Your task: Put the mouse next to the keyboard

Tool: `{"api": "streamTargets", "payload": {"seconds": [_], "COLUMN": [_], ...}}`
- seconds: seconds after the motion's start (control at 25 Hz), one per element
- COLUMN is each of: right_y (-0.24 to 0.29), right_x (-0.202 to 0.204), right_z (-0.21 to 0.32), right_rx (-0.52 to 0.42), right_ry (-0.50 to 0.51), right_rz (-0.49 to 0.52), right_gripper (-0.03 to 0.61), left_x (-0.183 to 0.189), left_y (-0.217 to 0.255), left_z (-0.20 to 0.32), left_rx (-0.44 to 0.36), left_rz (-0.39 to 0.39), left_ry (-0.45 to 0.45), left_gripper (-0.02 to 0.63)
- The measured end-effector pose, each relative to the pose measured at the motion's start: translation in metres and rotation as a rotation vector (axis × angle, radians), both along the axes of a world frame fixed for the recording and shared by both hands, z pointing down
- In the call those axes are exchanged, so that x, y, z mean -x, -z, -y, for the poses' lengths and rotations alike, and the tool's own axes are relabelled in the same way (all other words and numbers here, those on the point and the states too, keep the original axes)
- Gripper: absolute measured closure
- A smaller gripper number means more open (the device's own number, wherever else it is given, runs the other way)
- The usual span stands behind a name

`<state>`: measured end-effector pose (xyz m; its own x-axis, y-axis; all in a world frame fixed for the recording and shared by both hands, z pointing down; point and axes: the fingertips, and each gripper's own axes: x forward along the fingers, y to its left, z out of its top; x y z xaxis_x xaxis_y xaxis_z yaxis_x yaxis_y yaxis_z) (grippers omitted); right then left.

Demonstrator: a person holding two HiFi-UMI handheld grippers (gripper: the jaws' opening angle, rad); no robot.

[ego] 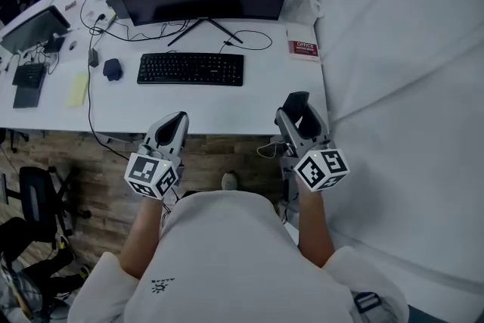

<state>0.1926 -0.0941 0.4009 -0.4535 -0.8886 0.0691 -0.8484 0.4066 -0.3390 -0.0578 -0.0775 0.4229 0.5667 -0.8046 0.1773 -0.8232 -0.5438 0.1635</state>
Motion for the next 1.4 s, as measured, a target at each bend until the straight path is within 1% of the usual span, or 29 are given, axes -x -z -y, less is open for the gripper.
{"api": "streamTargets", "payload": {"seconds": [0.36, 0.64, 0.8, 1.04, 1.4], "right_y": [-0.015, -0.024, -0.030, -0.041, -0.047], "right_x": [-0.019, -0.012, -0.014, -0.016, -0.008], "right_z": [0.021, 0.035, 0.052, 0.080, 0.118], "right_rx": [0.029, 0.057, 0.075, 0.108, 0.142], "right_ry": [0.009, 0.013, -0.010, -0.040, -0.084], "right_rz": [0.006, -0.004, -0.007, -0.026, -0.046], "right_gripper": [0.278, 0.279, 0.278, 0.278, 0.279], "left_x": [-0.023, -0.017, -0.021, -0.026, -0.025], "left_y": [-0.014, -0.023, -0.028, -0.027, -0.031], "left_z": [0.017, 0.035, 0.056, 0.096, 0.144], "left_rx": [0.031, 0.056, 0.070, 0.072, 0.090], "left_rz": [-0.001, -0.007, -0.009, -0.016, -0.033], "left_ry": [0.002, 0.001, -0.025, -0.069, -0.133], "left_gripper": [0.602, 0.601, 0.602, 0.601, 0.601]}}
